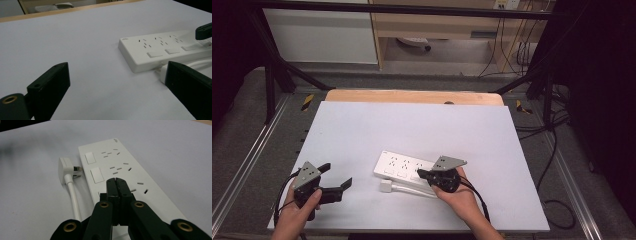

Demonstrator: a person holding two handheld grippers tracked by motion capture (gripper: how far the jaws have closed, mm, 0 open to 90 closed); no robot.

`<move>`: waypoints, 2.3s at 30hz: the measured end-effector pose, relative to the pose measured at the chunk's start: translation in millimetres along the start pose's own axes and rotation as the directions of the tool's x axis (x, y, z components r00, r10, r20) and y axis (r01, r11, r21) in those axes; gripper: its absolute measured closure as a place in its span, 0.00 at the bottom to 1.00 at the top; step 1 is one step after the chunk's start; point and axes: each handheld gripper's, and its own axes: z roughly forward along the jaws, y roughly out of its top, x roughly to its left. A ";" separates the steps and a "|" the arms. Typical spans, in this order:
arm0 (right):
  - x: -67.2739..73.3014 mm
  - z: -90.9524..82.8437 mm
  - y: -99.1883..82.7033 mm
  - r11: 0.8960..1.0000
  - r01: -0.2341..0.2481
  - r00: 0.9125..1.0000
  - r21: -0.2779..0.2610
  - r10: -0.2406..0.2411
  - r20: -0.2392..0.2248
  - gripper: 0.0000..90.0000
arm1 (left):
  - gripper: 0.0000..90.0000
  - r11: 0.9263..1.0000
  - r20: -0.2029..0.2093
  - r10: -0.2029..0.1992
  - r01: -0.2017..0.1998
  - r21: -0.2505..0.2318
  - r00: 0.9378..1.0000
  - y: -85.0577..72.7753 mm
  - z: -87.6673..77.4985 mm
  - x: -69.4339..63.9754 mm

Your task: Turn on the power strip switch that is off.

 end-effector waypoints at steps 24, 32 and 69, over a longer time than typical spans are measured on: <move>-2.7 -8.6 16.9 0.998 -0.033 0.999 -0.047 0.033 -0.007 1.00 | 0.07 1.000 -0.004 0.003 -0.003 0.004 1.000 -0.3 -0.4 1.0; -5.4 -12.9 20.6 0.997 -0.049 0.999 -0.060 0.049 0.002 0.95 | 0.07 1.000 -0.004 0.003 -0.003 0.004 1.000 -0.3 -0.3 1.0; -19.8 -31.3 44.5 0.988 -0.095 0.988 -0.117 0.108 0.108 0.41 | 0.07 1.000 -0.004 0.004 -0.004 0.004 1.000 -0.4 -0.3 1.0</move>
